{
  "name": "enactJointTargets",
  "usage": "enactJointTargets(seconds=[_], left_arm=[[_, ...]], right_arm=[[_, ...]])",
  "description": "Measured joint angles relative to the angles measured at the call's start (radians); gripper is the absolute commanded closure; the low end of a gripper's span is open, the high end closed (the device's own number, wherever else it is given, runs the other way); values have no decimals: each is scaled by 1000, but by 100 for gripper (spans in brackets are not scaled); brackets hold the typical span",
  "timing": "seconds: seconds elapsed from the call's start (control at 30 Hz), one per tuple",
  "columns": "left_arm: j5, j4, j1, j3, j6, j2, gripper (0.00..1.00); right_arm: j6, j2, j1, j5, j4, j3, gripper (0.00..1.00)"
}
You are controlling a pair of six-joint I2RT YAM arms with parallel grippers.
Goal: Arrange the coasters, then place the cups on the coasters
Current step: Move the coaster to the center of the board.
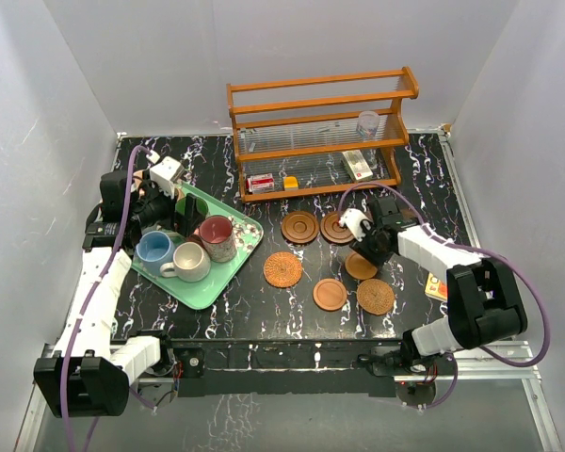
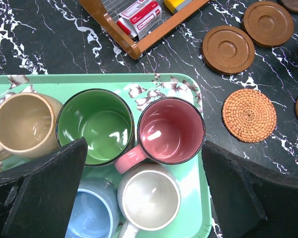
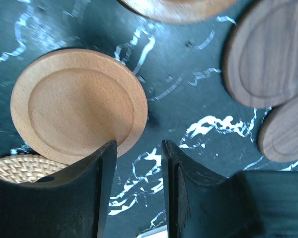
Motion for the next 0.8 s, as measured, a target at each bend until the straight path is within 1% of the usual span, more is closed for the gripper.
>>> enactJointTargets(seconds=[0.07,0.17,0.3,0.43,0.57,0.8], left_arm=[[0,0,0,-2,0,-2,1],[0,0,0,-3,0,-4,1],[0,0,0,-4,0,-6,1],[0,3,0,-4,0,-6,1],[0,3,0,-5,0,-6,1],[0,3,0,-11,2,-6,1]], right_arm=[[-10,-3,-34,8,-6,0,61],[-10,-16,-47,2,-33,3,59],[17,-43,-47,-58,-90,43,55],[48,-83,-30,-133,-109,79,52],[72,-107,47,-169,-112,81,51],[103,-77,229,-172,-105,81,50]])
